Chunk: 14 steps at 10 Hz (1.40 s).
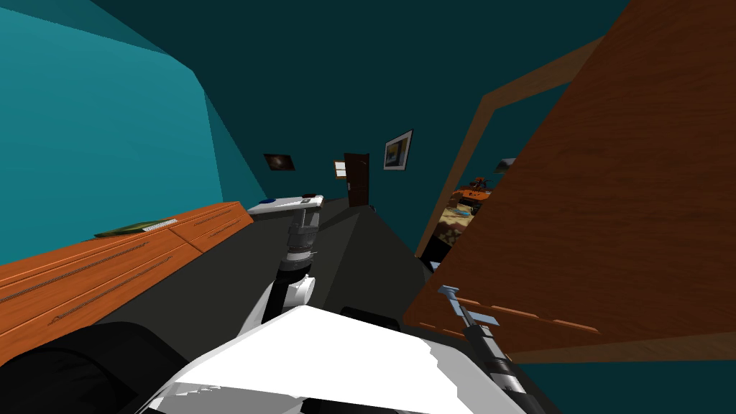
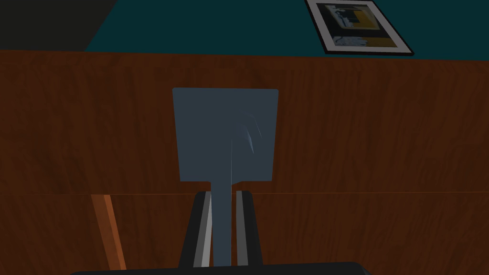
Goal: Pull the door open
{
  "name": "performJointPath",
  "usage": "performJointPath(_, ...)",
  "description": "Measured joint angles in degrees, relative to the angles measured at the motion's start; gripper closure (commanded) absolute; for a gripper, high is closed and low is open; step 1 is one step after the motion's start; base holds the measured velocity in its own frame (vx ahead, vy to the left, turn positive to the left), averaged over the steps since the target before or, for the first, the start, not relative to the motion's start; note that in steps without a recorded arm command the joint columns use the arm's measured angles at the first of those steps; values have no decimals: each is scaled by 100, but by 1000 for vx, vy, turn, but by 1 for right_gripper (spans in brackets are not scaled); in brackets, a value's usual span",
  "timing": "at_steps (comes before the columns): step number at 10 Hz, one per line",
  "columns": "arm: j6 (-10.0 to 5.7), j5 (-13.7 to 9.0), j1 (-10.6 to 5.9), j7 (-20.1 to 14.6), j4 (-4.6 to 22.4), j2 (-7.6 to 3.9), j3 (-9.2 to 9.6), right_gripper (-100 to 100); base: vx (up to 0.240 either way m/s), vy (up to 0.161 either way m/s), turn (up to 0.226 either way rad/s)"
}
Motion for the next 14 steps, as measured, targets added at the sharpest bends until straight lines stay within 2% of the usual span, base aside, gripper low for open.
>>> performJointPath(6, -1, -3, 6, 1, 0, -2, -4, 100, 0, 3, 8)
performJointPath(8, -23, -18, 56, 1, -19, -17, -16, 100, 0, 4, 10)
performJointPath(10, -77, -14, 28, -3, 58, -15, -10, 100, 0, -5, -15)
performJointPath(12, -43, -16, 72, -3, -22, -18, -11, 100, 0, 0, 0)
performJointPath(14, -66, -14, 32, -1, 47, -11, -8, 100, 0, 0, 0)
